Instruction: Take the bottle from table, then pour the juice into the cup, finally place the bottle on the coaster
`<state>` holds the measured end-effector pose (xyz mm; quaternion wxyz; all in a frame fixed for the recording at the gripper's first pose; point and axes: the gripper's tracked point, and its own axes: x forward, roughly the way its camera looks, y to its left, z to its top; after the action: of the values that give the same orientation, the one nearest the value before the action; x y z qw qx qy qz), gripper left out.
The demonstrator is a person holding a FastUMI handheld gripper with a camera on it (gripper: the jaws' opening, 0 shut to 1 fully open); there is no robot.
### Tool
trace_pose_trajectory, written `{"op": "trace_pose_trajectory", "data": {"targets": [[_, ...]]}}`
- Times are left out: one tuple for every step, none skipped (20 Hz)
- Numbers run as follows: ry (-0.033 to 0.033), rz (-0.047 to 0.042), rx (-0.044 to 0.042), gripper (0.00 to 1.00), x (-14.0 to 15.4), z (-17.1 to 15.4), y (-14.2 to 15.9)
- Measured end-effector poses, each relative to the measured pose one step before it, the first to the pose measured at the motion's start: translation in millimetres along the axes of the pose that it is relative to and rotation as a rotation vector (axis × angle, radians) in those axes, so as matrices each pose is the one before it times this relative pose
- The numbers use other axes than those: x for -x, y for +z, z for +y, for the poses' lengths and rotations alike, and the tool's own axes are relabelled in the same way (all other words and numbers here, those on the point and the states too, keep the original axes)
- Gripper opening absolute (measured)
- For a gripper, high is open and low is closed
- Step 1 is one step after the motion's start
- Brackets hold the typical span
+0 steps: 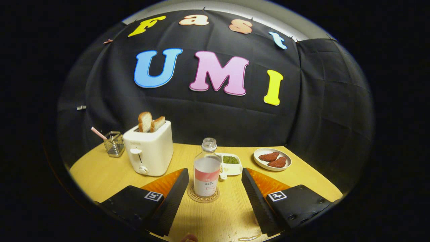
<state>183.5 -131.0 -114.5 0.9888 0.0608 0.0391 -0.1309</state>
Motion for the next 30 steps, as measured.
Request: {"op": "trace_pose_trajectory", "data": {"targets": [[-0.00659, -0.02292, -0.01431, 0.97, 12.16, -4.24, 14.51], [-0.00823, -0.01729, -0.00167, 0.97, 10.2, -4.41, 14.27], [-0.00316, -0.01597, 0.01207, 0.97, 11.13, -4.25, 13.61], [0.00506, -0.01959, 0.01245, 0.97, 11.65, -1.84, 14.18], [0.00885, -0.02297, 0.00941, 0.97, 11.83, -0.43, 15.96], [0.00947, -0.02449, 0.00087, 0.97, 21.97, 0.28, 11.0], [0.01901, -0.01697, 0.00532, 0.97, 12.43, 1.6, 13.05], [0.0144, -0.00913, 0.01207, 0.97, 11.82, 0.64, 7.55], [0.00301, -0.00602, 0.01712, 0.97, 14.58, -3.5, 7.34], [0.00331, -0.01015, 0.00435, 0.97, 14.06, -3.66, 7.28], [0.0136, -0.00747, -0.01268, 0.97, 13.66, 0.01, 6.29], [0.01149, -0.00545, -0.01149, 0.97, 11.59, -0.31, 4.47], [-0.00977, 0.01805, -0.00812, 0.97, 10.51, -6.69, 0.3], [0.00035, 0.01354, -0.01092, 0.97, 11.13, -7.0, -0.7], [0.00749, 0.00426, -0.00971, 0.97, 9.75, -3.1, 1.98], [0.00936, 0.00295, -0.00132, 0.97, 7.45, -2.9, 4.26], [0.00809, 0.00372, 0.00837, 0.97, 7.33, -4.57, 1.85], [0.01086, 0.00518, 0.01037, 0.97, 6.82, -4.4, 1.62], [0.01545, 0.00331, 0.00498, 0.97, 7.96, -2.77, 1.81], [0.01939, 0.00046, 0.00187, 0.97, 6.91, -1.04, 2.76], [0.01685, -0.00011, 0.00403, 0.97, 7.78, -1.02, 1.65], [0.01436, 0.00199, 0.01361, 0.97, 7.25, -1.94, 0.85], [-0.00001, 0.01017, 0.02037, 0.97, 8.57, -4.14, -4.03], [0.00738, 0.01393, 0.00839, 0.97, 10.0, -2.08, -4.66], [0.01777, 0.01413, 0.00032, 0.97, 8.71, 4.02, -5.2], [0.01127, 0.0084, -0.00267, 0.97, 7.34, 2.34, -3.17], [0.01056, 0.00556, -0.00447, 0.97, 6.16, 2.24, -2.96], [0.01235, 0.00796, -0.00579, 0.97, 4.53, 2.95, -3.23], [0.0059, 0.00323, -0.00315, 0.97, 3.54, 2.3, -1.76], [-0.00033, -0.00285, -0.00222, 0.97, 2.2, -0.02, 1.7]]}}
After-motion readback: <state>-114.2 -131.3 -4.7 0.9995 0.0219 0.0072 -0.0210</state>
